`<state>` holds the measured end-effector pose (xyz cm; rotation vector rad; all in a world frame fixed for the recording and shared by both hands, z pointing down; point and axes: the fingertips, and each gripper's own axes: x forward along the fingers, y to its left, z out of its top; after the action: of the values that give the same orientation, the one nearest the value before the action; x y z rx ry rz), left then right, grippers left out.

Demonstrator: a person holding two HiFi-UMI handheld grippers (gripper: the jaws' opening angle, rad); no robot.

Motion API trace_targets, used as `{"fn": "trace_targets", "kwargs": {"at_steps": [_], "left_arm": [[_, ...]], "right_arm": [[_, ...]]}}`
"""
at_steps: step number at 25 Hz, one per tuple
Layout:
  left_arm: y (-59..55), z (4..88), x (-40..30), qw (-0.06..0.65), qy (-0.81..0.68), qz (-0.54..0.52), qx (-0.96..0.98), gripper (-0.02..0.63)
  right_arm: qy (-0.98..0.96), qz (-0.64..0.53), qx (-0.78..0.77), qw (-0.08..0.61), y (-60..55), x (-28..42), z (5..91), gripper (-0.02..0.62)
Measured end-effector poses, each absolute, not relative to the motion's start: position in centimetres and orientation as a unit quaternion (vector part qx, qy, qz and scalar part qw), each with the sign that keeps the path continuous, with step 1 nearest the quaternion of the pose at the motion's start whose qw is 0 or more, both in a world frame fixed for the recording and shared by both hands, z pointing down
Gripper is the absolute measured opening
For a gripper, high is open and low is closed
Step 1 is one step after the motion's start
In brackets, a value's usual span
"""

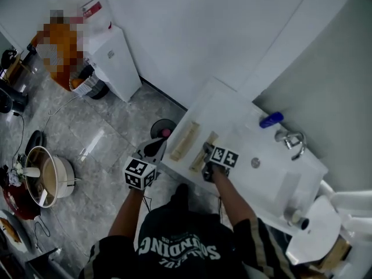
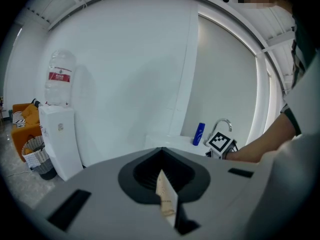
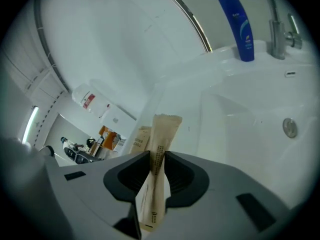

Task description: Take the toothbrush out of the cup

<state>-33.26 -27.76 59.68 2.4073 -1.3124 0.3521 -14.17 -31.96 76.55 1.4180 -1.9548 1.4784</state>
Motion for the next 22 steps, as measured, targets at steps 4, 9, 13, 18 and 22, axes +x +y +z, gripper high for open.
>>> {"fn": "trace_targets", "kwargs": {"at_steps": [4, 9, 13, 18, 22], "left_arm": [[-27.8, 59.6, -33.7, 0.186, -0.468, 0.128, 0.855, -0.002], [-27.7, 59.8, -33.4, 0.184, -0.462, 0.134, 0.857, -0.002], [-27.7, 59.8, -32.5, 0.184, -0.453, 0.136, 0.862, -0.002], [-28.0, 59.0, -30.7, 0.171, -0.439, 0.133, 0.872, -0.002], [-28.0, 57.9, -29.0, 0.160, -0.424, 0.132, 0.882, -0.002]], "right_arm": [[-0.670, 0.539, 0.487, 0.154, -32.0, -14.3, 77.9, 0.087], [-0.665, 0.555, 0.482, 0.133, -32.0, -14.2, 78.2, 0.121], [-0.671, 0.547, 0.484, 0.126, -31.7, -13.6, 77.6, 0.127], [-0.707, 0.494, 0.490, 0.126, -30.8, -12.3, 75.1, 0.127], [-0.752, 0.411, 0.497, 0.138, -30.1, -11.2, 71.9, 0.097]]}}
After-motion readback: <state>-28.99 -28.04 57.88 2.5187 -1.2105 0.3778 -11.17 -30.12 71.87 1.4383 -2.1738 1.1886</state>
